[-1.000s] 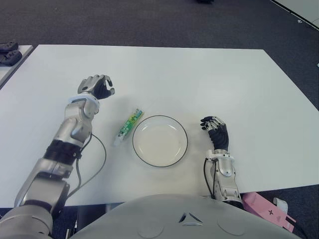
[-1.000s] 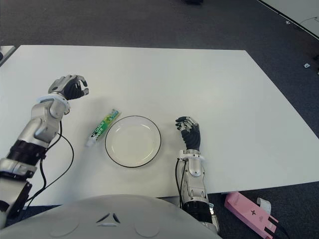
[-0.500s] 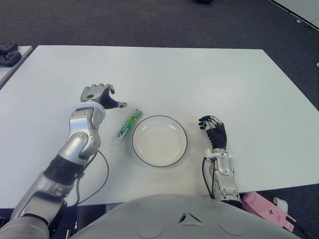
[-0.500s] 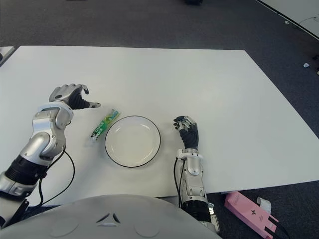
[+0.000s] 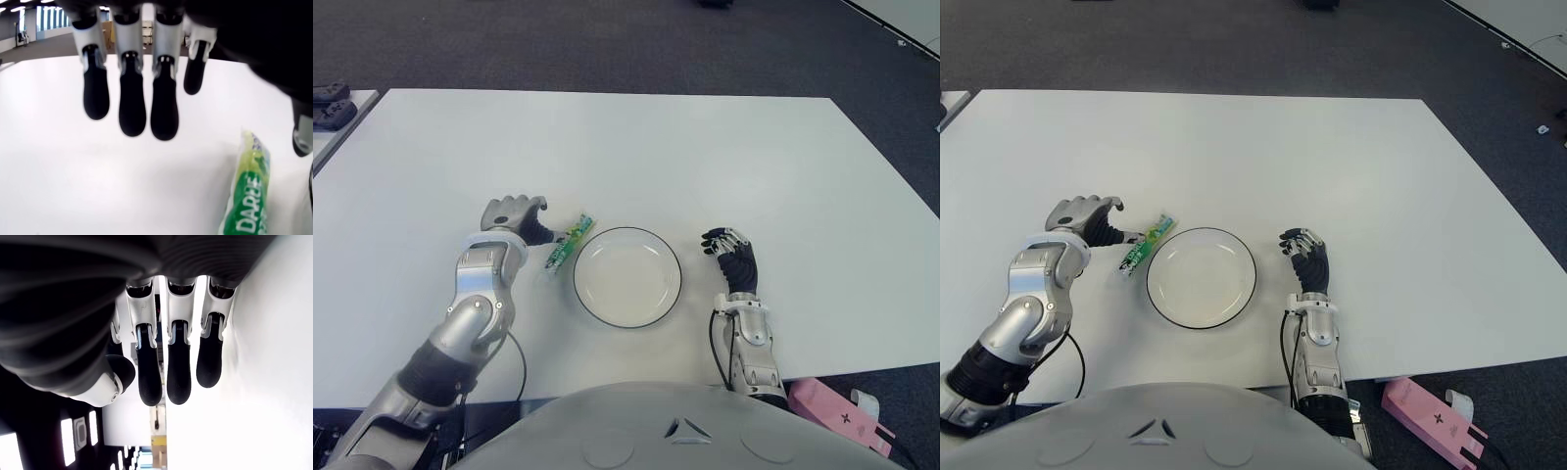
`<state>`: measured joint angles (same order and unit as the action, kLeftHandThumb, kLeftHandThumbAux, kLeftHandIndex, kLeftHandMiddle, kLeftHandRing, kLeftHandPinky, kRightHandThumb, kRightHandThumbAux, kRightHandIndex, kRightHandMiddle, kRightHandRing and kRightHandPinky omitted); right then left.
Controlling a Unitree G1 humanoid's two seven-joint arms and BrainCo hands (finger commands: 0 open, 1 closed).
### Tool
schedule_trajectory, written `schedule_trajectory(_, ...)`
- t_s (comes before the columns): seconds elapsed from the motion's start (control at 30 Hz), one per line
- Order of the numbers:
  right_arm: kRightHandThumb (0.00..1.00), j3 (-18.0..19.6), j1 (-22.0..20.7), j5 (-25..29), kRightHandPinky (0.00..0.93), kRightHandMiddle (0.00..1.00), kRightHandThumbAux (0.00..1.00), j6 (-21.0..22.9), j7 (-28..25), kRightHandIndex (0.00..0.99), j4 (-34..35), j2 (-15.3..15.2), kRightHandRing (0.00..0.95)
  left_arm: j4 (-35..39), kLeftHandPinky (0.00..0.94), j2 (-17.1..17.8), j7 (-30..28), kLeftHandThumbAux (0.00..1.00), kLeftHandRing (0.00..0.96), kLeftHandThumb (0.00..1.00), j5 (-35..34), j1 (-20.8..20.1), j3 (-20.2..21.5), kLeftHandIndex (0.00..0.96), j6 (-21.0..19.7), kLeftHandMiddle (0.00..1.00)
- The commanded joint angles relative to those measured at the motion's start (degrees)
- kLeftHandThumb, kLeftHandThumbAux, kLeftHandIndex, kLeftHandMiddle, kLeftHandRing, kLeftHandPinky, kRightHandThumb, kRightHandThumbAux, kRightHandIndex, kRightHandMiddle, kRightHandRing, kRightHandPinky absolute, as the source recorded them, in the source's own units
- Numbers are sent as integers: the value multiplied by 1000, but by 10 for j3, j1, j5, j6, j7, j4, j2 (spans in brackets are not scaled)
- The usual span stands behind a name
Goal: Put the toothpaste on the table into the plate.
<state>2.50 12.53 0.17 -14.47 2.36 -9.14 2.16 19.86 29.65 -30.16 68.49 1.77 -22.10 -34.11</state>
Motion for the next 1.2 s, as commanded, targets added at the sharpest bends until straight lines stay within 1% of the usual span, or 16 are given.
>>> schedule_trajectory(0.03, 708, -2, 9, 7, 474, 485, 724, 9, -4, 429, -11, 4, 478, 24, 479, -14, -31, 403, 527, 33, 34, 27, -13, 234, -2, 582)
schedule_trajectory(0.23, 709, -1, 9, 6, 476, 485, 724, 13, -5, 429, -11, 4, 479, 54, 439, -27, -63, 407, 480, 23, 63, 55, -14, 216, 2, 534)
schedule_trajectory(0.37, 708, -1, 11, 8, 472, 484, 724, 13, -8, 429, -7, 4, 477, 68, 431, -39, -81, 410, 461, 12, 79, 77, -13, 210, 3, 510)
schedule_trajectory(0.5, 708, -1, 12, 8, 470, 483, 724, 13, -9, 429, -6, 4, 476, 73, 431, -49, -92, 413, 456, 7, 90, 88, -9, 211, 7, 503)
schedule_trajectory(0.57, 708, -1, 13, 9, 470, 482, 724, 13, -11, 428, -4, 4, 476, 77, 432, -56, -94, 415, 457, 5, 94, 101, -9, 218, 9, 504)
schedule_trajectory(0.77, 708, 0, 15, 9, 477, 483, 724, 12, -12, 428, -3, 4, 479, 80, 452, -72, -97, 430, 474, 0, 103, 122, -8, 268, 17, 523)
schedule_trajectory(0.87, 709, 1, 15, 9, 475, 484, 724, 9, -13, 429, -5, 3, 480, 76, 443, -82, -97, 435, 469, 0, 106, 131, -11, 272, 19, 519)
schedule_trajectory(0.97, 709, 1, 17, 11, 473, 484, 724, 8, -15, 429, -4, 3, 479, 66, 431, -96, -93, 444, 454, 0, 110, 140, -15, 265, 20, 503)
schedule_trajectory(1.07, 708, 2, 19, 12, 471, 484, 724, 7, -17, 429, -1, 2, 478, 53, 379, -108, -87, 453, 408, 0, 117, 147, -19, 231, 20, 452)
schedule_trajectory(1.2, 708, 3, 22, 14, 467, 483, 724, 8, -19, 429, 2, 2, 475, 33, 343, -123, -73, 455, 366, 0, 126, 153, -23, 204, 19, 410)
